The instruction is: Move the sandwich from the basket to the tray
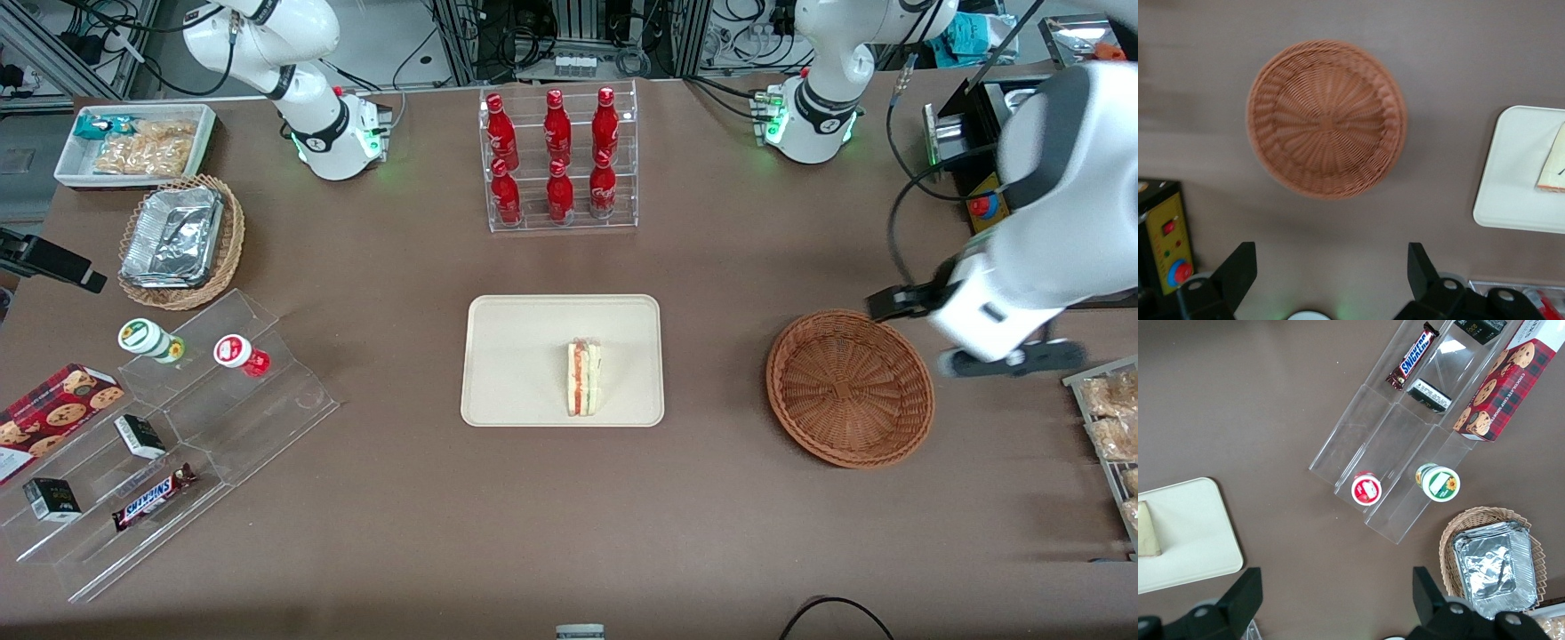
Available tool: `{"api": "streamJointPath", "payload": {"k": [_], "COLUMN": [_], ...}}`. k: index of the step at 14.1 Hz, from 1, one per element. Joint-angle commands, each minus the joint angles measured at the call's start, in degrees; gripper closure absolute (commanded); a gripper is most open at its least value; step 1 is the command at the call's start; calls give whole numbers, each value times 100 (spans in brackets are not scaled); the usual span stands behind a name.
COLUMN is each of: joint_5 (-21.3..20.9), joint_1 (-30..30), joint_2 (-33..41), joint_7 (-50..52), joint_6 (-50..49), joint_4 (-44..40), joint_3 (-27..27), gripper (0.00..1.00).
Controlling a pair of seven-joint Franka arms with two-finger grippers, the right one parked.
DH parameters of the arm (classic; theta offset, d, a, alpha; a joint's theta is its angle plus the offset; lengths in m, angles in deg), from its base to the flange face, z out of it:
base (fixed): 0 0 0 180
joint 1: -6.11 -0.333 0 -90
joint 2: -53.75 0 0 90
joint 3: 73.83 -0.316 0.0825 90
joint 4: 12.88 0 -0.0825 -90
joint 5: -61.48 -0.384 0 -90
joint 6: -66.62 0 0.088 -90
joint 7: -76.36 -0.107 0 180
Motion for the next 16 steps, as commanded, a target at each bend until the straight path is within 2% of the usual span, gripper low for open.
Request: {"api": "streamJointPath", "payload": {"k": [1,6,8,10,16], "joint_5": [162,92,49,-345,-303], "joint_1": [-461,-1131,-1149,-1106,-1070], "joint_2": [514,918,1059,1068,1138], "joint_7": [-44,18,9,26,27], "joint_6": [-404,-951,-1039,-1092,-1013], "joint_4": [229,255,343,352,440], "joint_3": [161,1093,1067,1102,1120], "gripper": [0,0,0,0,0]}}
